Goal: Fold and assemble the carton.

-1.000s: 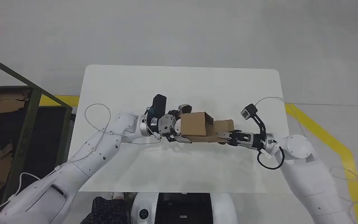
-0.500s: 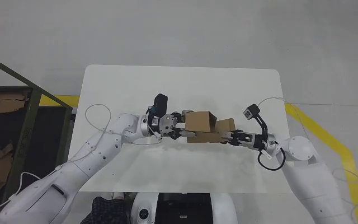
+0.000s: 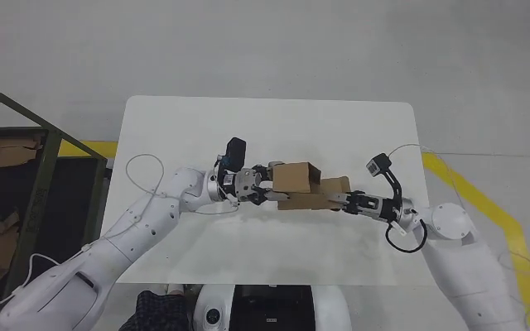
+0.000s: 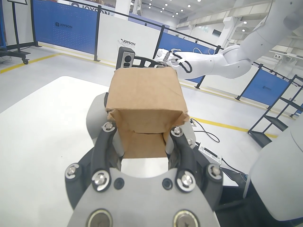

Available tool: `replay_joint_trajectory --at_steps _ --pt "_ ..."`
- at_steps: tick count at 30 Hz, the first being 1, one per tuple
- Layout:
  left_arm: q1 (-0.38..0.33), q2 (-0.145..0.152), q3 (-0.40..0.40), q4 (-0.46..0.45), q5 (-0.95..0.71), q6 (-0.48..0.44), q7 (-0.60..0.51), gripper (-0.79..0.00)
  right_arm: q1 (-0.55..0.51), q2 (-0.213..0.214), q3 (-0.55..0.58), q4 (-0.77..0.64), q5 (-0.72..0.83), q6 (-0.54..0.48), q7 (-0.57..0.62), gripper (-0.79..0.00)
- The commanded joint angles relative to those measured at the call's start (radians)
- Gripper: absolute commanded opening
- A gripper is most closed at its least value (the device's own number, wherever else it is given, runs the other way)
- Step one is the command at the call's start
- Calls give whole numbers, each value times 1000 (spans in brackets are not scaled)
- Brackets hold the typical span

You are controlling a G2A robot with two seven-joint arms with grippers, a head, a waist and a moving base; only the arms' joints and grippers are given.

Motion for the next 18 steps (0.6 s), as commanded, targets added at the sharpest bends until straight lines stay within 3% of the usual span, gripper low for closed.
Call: replay_joint_trajectory --at_steps 1,6,8,12,18 --pt "0 1 -7 6 13 0 9 -428 -12 4 24 -1 -1 1 -5 -588" --pt "9 4 -32 24 66 0 27 -428 -60 18 102 -18 -5 1 -18 -683" --pt "15 4 -41 30 85 2 35 -428 -82 24 134 -38 -11 5 -17 -785" --pt "26 3 -54 30 154 34 35 -425 -118 32 173 -102 -9 14 5 -785" --pt "42 -3 -68 25 197 52 76 -428 -121 33 136 -185 -6 31 67 -785"
